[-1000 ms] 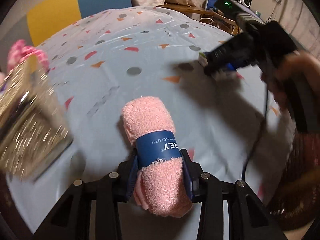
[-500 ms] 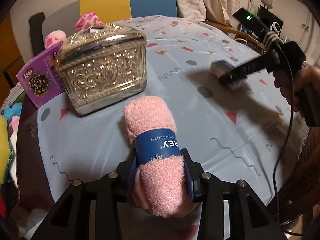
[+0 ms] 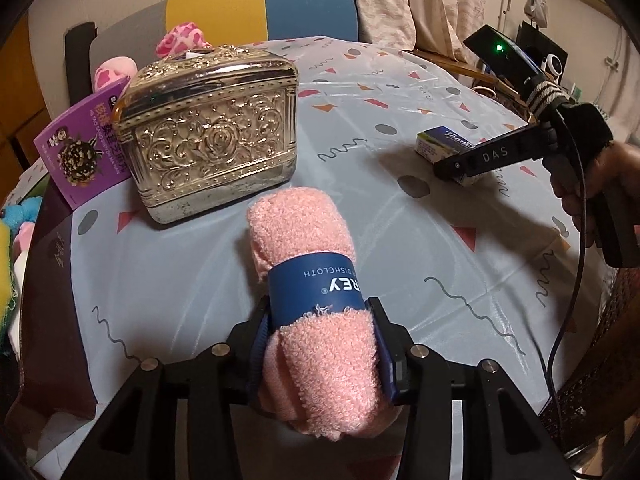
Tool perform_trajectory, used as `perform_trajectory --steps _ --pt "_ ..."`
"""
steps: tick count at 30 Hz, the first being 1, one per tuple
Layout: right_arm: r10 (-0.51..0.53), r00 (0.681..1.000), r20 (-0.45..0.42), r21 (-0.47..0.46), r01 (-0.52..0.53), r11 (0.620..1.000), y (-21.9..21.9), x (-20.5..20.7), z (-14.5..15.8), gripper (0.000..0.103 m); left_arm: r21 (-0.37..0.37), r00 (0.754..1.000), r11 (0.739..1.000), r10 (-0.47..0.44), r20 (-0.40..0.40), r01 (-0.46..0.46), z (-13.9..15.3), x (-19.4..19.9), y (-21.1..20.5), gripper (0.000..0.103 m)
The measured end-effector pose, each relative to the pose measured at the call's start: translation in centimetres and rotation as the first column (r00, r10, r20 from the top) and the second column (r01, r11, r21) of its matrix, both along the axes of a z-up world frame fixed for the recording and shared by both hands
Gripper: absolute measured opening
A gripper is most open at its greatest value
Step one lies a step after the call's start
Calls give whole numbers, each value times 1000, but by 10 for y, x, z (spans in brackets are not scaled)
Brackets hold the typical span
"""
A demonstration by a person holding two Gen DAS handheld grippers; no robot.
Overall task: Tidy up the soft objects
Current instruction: 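Carry the pink washcloth into the gold tray and open the left tool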
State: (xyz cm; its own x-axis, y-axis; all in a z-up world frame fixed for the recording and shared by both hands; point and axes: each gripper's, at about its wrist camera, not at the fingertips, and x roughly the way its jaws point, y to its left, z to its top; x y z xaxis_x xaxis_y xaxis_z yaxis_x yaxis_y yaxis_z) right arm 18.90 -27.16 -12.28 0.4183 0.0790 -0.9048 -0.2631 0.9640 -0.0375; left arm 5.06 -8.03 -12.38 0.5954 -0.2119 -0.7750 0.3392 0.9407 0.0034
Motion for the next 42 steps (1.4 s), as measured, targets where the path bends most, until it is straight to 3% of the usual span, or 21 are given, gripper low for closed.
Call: perform_trajectory --steps 8,15,17,23,30,42 --pt "-7 1000 -2 -4 7 1000 -11 -10 4 53 -27 1000 1000 0 0 0 0 -2 5 48" --pt "-157 982 -107 -12 156 988 -4 -7 9 52 -46 1000 999 -10 -3 9 1 -1 7 46" --pt "-172 977 -123 58 180 982 5 -18 11 52 -55 1000 998 -9 -5 9 1 0 8 44" --pt "-171 984 -48 9 172 985 39 -55 10 53 -77 1000 997 -11 -3 11 2 0 13 40" --pt "-130 991 3 -40 130 991 48 -61 8 53 -108 1000 994 -9 -10 8 10 -4 19 36" --pt "-107 994 32 -79 109 991 63 -78 12 53 -125 991 992 8 130 8 70 -27 24 36"
